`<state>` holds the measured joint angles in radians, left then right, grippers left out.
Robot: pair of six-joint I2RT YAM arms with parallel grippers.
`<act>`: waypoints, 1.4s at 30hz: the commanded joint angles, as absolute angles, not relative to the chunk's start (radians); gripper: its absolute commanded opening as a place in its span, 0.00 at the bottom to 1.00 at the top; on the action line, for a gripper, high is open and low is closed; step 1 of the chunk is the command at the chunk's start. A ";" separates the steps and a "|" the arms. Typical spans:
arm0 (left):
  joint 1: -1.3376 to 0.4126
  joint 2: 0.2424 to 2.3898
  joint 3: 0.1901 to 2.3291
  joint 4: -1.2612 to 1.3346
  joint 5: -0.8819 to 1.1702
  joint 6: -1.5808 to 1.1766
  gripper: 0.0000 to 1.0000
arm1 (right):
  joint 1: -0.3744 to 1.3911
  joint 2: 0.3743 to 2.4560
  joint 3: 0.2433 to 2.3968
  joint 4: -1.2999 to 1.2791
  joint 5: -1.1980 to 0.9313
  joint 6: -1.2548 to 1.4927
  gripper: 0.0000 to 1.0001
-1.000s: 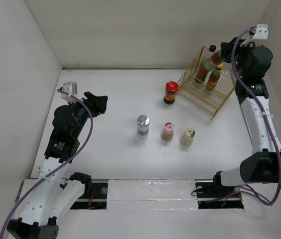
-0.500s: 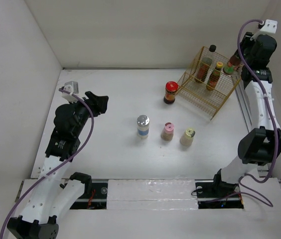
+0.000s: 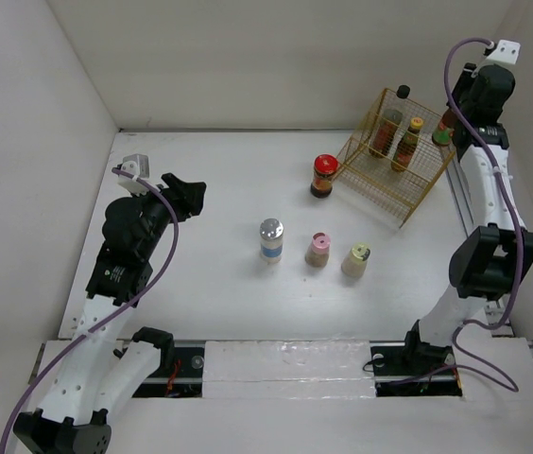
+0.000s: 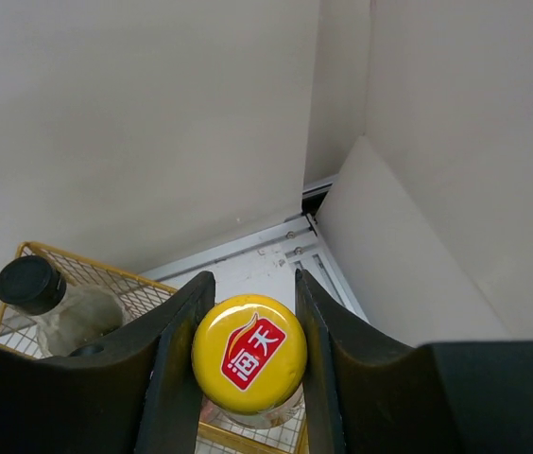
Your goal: Organize the condiment bottles
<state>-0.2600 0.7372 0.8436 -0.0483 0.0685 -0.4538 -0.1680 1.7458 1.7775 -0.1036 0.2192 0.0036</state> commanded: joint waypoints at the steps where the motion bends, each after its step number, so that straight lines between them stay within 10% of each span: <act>1: -0.255 0.732 0.854 -0.003 0.080 -0.457 0.59 | -0.156 1.735 1.821 0.084 0.247 -0.006 0.10; 22: -0.255 0.750 0.854 -0.003 0.080 -0.457 0.59 | -0.147 1.904 1.641 0.095 0.238 0.064 0.13; 32: -0.255 0.750 0.854 -0.003 0.080 -0.457 0.59 | -0.127 1.827 1.611 0.104 0.256 0.086 0.69; 42: -0.255 0.750 0.854 -0.003 0.080 -0.457 0.59 | 0.006 1.602 1.517 0.199 0.267 0.044 0.80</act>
<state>-0.2600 0.7551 0.8436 -0.0483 0.0708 -0.4538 -0.0666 1.6836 1.5360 0.0685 0.2604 0.0673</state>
